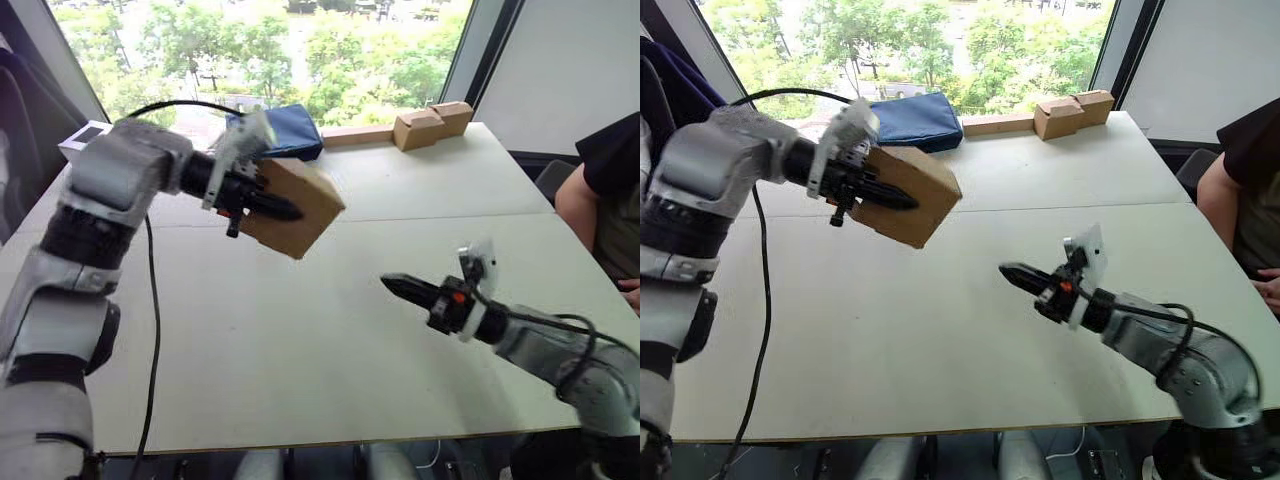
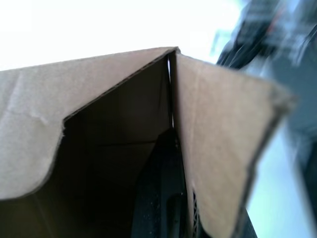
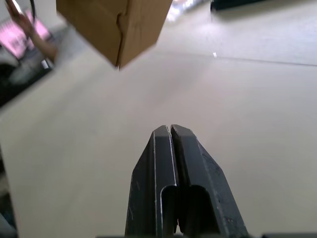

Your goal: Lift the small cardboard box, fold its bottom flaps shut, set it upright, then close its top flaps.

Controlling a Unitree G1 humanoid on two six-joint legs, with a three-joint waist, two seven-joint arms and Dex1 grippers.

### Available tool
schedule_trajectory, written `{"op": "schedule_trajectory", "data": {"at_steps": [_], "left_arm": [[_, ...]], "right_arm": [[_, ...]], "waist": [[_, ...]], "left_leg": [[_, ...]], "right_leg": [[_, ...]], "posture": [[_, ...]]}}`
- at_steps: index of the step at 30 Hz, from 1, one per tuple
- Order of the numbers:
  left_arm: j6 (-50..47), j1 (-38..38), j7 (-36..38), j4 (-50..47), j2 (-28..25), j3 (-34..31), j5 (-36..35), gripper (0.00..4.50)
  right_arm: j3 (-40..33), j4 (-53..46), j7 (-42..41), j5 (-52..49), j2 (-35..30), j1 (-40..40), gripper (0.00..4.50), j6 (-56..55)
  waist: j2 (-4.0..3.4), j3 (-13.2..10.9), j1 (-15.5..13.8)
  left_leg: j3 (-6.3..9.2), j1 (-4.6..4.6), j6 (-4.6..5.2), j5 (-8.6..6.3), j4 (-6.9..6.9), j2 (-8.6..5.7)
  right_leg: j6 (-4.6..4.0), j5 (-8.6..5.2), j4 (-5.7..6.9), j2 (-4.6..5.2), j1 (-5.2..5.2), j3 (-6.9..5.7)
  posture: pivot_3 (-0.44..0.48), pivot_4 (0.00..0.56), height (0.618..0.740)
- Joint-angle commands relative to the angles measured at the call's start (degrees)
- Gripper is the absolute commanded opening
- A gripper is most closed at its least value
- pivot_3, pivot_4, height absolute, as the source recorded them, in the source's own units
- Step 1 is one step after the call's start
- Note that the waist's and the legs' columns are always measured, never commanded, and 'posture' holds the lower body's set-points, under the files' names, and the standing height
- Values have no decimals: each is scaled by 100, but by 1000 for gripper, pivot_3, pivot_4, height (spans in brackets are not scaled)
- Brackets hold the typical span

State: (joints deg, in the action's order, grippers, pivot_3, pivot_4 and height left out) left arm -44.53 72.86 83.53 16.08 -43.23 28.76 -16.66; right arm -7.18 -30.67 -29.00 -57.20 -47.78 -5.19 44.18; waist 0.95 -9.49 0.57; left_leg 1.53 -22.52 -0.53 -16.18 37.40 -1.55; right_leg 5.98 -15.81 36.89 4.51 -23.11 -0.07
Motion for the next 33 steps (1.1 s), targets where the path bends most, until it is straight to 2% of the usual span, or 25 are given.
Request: {"op": "schedule_trajectory", "data": {"at_steps": [1, 5, 12, 21, 26, 27, 29, 33], "left_arm": [[558, 317, 267, -42, 216, 901, 1037, 0], [655, 291, 474, -305, 532, 1517, 1614, 0], [691, 60, -9, -212, 1158, 2053, 2584, 0], [-380, 175, 267, -221, 1721, 2064, 2687, 0], [-530, 322, 148, 75, 1881, 1880, 2699, 1404], [-623, 396, 163, 152, 1905, 1811, 2650, 1908], [-786, 576, 281, 269, 1891, 1662, 2518, 2462], [-957, 1006, 767, 483, 1641, 1281, 2111, 2462]], "right_arm": [[293, -499, -434, 891, -535, 129, 28, -191], [657, -811, -435, 1655, -755, 261, 28, -299], [823, -1245, -27, 2068, -395, 429, 28, -120], [998, -1046, -41, 2447, -142, 364, 28, -25], [1053, -938, -175, 2550, -53, 152, 0, 50], [1052, -922, -215, 2556, -53, 125, 0, 61], [1022, -882, -308, 2556, -75, 84, 0, 65], [960, -761, -524, 2514, -69, -39, 0, 79]], "waist": [[0, -1, 16], [9, -7, 24], [10, -8, -6], [10, -8, -5], [10, -8, -4], [10, -8, -4], [10, -8, -4], [10, -8, 0]], "left_leg": [[0, -1, 1, -1, 1, 0], [-1, -5, 13, -7, 1, 5], [4, -20, 30, -17, 38, 7], [21, -51, 40, -23, 72, 2], [22, -51, 41, -23, 72, 3], [23, -51, 41, -23, 72, 3], [23, -51, 41, -23, 72, 3], [22, -56, 41, -23, 74, 3]], "right_leg": [[3, -2, 0, 0, -1, 0], [1, -6, 0, -4, -6, 4], [2, -7, 10, -3, -6, 2], [6, -8, 12, -5, -11, -4], [6, -8, 15, -5, -12, -5], [6, -8, 15, -5, -12, -5], [6, -8, 16, -5, -13, -5], [6, -8, 16, -6, -19, -6]], "posture": [[0, 150, 737], [0, 150, 737], [0, 150, 737], [0, 150, 737], [0, 150, 737], [0, 150, 737], [0, 150, 737], [0, 150, 737]]}}
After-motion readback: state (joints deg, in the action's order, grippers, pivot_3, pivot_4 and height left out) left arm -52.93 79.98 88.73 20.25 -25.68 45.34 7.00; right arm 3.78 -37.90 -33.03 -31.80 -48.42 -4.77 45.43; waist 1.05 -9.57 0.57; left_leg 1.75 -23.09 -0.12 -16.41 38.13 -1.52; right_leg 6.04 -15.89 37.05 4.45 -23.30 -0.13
